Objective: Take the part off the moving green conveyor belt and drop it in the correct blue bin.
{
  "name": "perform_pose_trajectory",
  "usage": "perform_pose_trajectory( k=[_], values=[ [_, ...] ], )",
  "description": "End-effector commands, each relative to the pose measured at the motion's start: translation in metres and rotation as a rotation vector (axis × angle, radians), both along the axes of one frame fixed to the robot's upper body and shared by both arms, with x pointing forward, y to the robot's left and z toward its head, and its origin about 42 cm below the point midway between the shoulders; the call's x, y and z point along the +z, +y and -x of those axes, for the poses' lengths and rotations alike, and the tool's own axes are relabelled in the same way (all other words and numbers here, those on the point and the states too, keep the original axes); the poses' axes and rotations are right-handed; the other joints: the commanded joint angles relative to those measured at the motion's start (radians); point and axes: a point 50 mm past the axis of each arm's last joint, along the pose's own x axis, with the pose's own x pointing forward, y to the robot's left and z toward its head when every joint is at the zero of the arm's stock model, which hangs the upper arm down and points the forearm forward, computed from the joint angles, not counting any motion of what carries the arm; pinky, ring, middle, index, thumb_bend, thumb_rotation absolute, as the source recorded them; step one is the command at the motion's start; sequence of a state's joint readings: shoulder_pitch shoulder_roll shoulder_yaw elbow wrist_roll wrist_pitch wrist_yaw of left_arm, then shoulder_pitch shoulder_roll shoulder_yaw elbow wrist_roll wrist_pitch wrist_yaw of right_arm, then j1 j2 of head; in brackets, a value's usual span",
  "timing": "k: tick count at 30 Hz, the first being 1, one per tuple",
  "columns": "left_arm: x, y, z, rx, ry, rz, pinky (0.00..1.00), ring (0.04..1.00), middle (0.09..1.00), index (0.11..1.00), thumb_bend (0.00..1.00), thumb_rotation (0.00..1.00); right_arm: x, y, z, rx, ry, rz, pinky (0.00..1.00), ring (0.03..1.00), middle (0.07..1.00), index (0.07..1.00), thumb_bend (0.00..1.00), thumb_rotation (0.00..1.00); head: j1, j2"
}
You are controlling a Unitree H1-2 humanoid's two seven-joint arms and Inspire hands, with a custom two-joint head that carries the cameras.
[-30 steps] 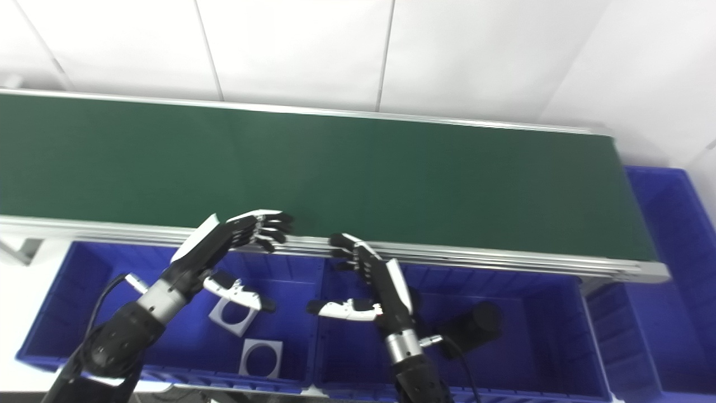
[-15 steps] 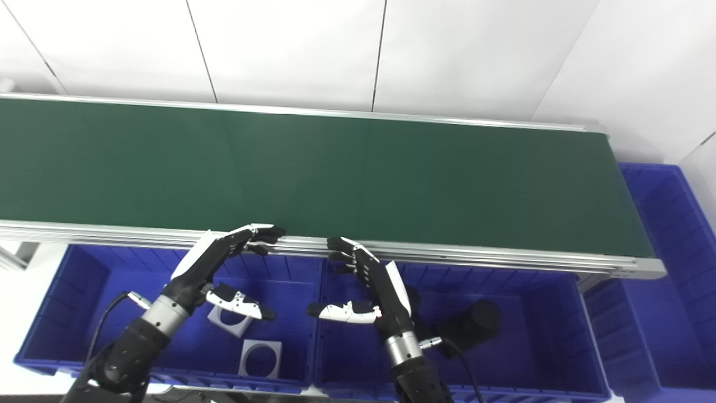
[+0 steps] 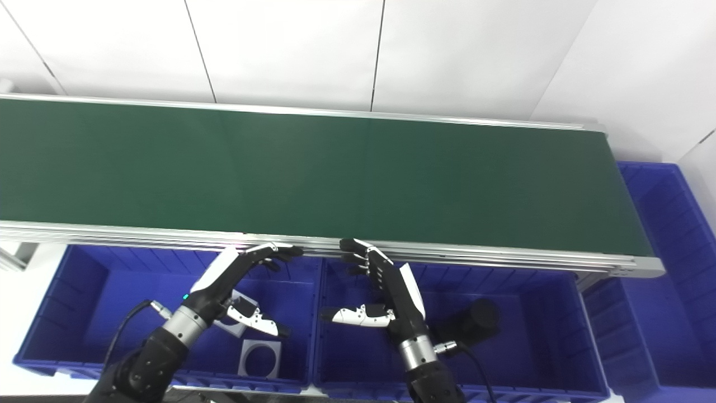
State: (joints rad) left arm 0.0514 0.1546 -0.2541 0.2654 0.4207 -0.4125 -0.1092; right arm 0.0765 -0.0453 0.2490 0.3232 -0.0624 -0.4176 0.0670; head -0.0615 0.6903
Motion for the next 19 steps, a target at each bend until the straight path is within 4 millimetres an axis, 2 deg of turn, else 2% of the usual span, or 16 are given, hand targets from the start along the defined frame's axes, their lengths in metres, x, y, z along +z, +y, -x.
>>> perform_pose_trajectory(
  k=[1,10,16,19],
  values=[
    [0.0086,-0.0029,-0.0102,0.01,-0.07,0.01,0.66,0.75,0.787,0.759,0.98,0.13,0.0121,-0.002,-0.0049,0.001,-0.078,-0.037,0.69,0.764,0.798,0.772,0.81,0.13,0.005,0.001],
    [0.0066,-0.0086,-0.0093,0.025,-0.083,0.031,0.67,0.75,0.778,0.759,0.95,0.19,0.0124,-0.0074,-0.0038,0.008,-0.076,-0.039,0.69,0.766,0.799,0.764,0.79,0.12,0.026,-0.001],
    [0.0073,-0.0103,-0.0086,0.036,-0.081,0.083,0.68,0.749,0.769,0.751,0.94,0.15,0.0113,-0.0077,-0.0041,0.015,-0.073,-0.035,0.69,0.767,0.802,0.761,0.79,0.13,0.028,-0.004],
    [0.008,-0.0114,-0.0076,0.046,-0.081,0.106,0.68,0.752,0.77,0.743,0.93,0.18,0.0108,-0.0081,-0.0035,0.013,-0.071,-0.033,0.69,0.765,0.803,0.759,0.8,0.13,0.029,-0.007]
  ],
)
